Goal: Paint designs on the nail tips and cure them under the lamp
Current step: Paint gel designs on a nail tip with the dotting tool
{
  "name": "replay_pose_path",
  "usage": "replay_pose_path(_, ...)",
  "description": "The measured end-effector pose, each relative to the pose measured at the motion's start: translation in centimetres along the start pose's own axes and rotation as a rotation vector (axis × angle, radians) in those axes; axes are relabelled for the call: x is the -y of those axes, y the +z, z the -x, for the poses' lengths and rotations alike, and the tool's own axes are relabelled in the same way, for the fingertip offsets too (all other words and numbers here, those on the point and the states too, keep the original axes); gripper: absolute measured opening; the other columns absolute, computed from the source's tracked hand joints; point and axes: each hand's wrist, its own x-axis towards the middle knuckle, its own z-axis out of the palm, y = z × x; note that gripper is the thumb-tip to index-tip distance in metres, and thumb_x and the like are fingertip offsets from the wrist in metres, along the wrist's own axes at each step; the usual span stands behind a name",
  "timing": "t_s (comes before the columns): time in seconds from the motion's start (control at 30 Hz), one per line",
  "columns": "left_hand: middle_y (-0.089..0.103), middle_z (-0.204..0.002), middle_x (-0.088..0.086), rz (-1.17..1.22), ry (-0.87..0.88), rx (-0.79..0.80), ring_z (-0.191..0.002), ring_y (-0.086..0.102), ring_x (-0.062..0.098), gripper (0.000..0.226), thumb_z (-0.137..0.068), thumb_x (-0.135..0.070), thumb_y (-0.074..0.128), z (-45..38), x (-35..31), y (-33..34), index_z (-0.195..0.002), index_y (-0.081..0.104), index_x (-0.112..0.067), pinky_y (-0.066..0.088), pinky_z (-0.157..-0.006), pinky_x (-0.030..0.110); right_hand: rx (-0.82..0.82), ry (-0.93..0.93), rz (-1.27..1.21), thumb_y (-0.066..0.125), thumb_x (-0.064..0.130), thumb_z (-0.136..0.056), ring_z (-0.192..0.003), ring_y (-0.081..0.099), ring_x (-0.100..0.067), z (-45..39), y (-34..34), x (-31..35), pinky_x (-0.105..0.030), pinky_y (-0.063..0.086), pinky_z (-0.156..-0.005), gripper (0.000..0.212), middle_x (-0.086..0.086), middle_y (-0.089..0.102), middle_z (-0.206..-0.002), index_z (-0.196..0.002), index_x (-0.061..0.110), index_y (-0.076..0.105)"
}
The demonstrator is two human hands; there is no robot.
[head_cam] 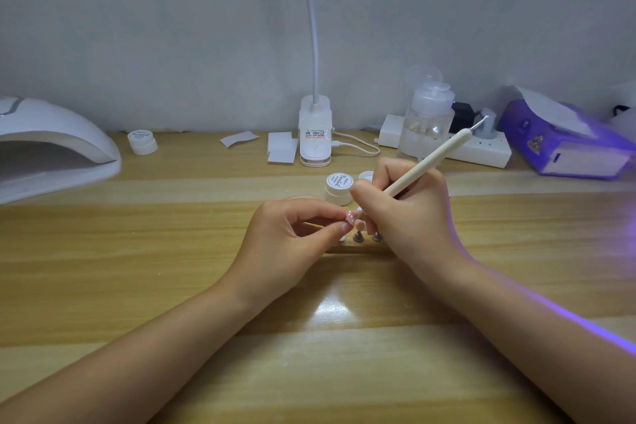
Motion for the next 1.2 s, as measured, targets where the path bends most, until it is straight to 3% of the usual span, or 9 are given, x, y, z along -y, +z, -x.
replay_pose_path(0.7,0.070,-0.072,-0.005,0.000,-0.003,0.004,-0.066,0.063,0.003,0.023,-0.075,0.003,0.069,-0.03,0.04,0.00,-0.075,0.072,-0.020,0.048,-0.062,0.013,-0.010,-0.004,0.013,0.058,-0.001,-0.071,-0.036,0.048,-0.016,0.00,0.06,0.00,-0.015,0.037,-0.037,0.033,0.002,0.043,-0.033,-0.046,0.007,0.038)
replay_pose_path(0.87,0.071,-0.077,0.000,-0.018,0.006,-0.013,-0.069,0.065,0.006,0.024,-0.074,0.002,0.069,0.01,-0.15,0.03,-0.075,0.072,-0.022,0.054,-0.066,0.022,-0.014,0.011,-0.005,0.057,0.000,-0.070,-0.037,0.049,-0.016,0.03,-0.02,0.10,-0.015,0.037,-0.037,0.030,0.000,0.042,-0.035,-0.047,0.006,0.038)
replay_pose_path(0.97,0.072,-0.078,0.001,-0.014,0.003,-0.020,-0.071,0.066,0.008,0.024,-0.074,0.003,0.069,0.00,-0.17,0.06,-0.074,0.072,-0.021,0.054,-0.069,0.024,-0.028,0.022,-0.041,0.059,0.001,-0.072,-0.038,0.051,-0.018,-0.06,-0.10,0.12,-0.022,0.042,-0.036,0.034,-0.005,0.041,-0.038,-0.047,0.008,0.038)
replay_pose_path(1.07,0.072,-0.077,0.001,-0.008,0.001,-0.024,-0.070,0.065,0.010,0.022,-0.074,0.003,0.069,0.01,-0.08,0.05,-0.074,0.072,-0.019,0.053,-0.068,0.022,-0.037,0.015,-0.043,0.060,0.009,-0.067,-0.036,0.049,-0.015,-0.15,-0.14,0.41,-0.028,0.044,-0.039,0.031,-0.005,0.041,-0.038,-0.045,0.008,0.038)
replay_pose_path(1.2,0.071,-0.076,-0.001,-0.011,-0.002,-0.013,-0.070,0.064,0.005,0.019,-0.074,0.001,0.070,-0.01,0.09,-0.04,-0.074,0.072,-0.018,0.050,-0.069,0.016,-0.088,-0.015,-0.065,0.059,0.000,-0.075,-0.034,0.048,-0.007,-0.46,-0.48,0.64,-0.022,0.043,-0.041,0.039,0.001,0.041,-0.036,-0.045,0.015,0.039)
